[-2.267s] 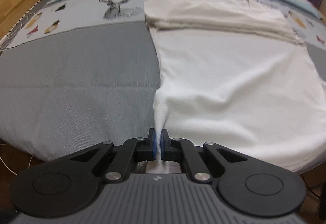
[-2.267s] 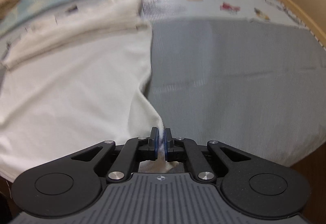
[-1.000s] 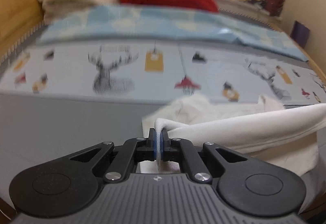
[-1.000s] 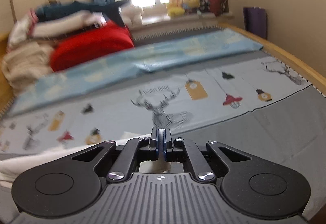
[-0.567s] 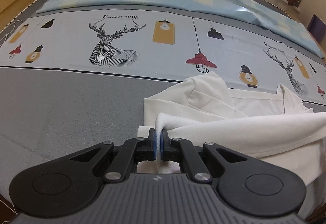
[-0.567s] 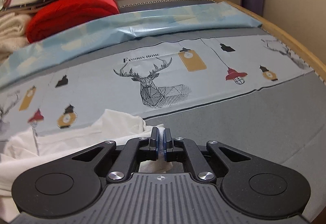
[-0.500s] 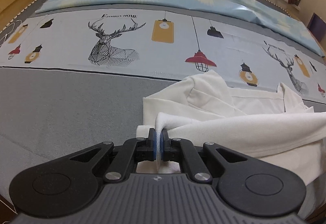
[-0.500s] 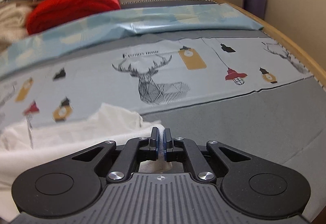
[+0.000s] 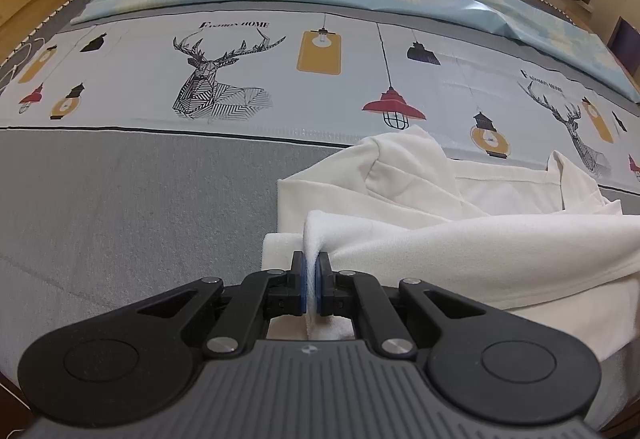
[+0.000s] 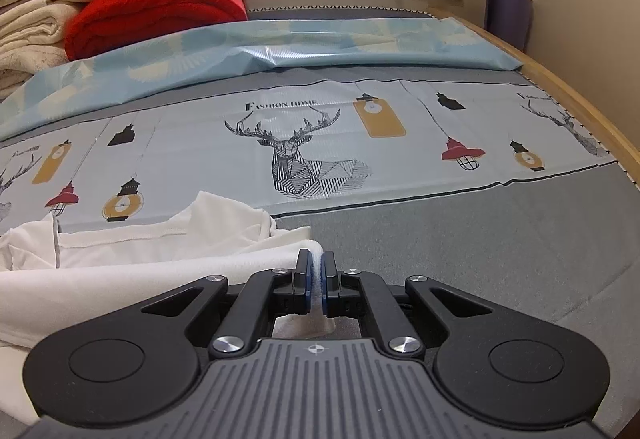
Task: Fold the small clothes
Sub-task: 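Lift the hem with both grippers and fold it over toward the collar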
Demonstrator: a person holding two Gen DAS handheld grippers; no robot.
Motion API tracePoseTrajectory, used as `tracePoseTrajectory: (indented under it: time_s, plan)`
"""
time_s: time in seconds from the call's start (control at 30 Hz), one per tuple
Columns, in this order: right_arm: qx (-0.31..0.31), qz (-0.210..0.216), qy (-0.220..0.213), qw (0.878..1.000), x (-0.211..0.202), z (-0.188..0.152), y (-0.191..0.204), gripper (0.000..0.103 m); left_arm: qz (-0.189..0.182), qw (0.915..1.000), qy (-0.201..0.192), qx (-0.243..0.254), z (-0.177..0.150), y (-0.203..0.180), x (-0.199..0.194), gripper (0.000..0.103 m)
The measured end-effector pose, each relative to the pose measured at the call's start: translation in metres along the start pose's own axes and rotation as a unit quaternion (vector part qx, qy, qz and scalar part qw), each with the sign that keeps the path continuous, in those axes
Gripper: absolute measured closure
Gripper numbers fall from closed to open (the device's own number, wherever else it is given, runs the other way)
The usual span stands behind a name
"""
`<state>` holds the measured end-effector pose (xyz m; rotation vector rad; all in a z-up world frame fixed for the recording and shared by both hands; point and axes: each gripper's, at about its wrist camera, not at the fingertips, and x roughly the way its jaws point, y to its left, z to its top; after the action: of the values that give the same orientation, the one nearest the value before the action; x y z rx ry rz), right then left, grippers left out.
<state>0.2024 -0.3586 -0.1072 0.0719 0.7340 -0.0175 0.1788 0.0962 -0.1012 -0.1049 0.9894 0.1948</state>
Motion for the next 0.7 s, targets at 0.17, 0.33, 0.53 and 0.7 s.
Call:
tracePoseTrajectory:
  time_s: [0.17,0.33,0.53,0.7]
  plan:
    - [0.003,0.000,-0.001,1.000,0.0012,0.0004,-0.0005,0.099,0.001,1.0000,0.001,-0.001,0.0006,0.0000,0.0014,0.099]
    - [0.003,-0.002,0.000,1.000,0.0028,0.0004,0.0011,0.099,0.000,1.0000,0.001,0.000,0.0011,0.0008,0.0017,0.099]
    - [0.002,-0.003,0.000,1.000,0.0042,0.0017,0.0018,0.099,0.000,1.0000,0.001,0.000,0.0009,0.0004,0.0020,0.099]
    - [0.002,-0.003,0.000,1.000,0.0042,0.0018,0.0019,0.099,-0.003,1.0000,0.000,-0.001,0.0009,0.0005,0.0020,0.099]
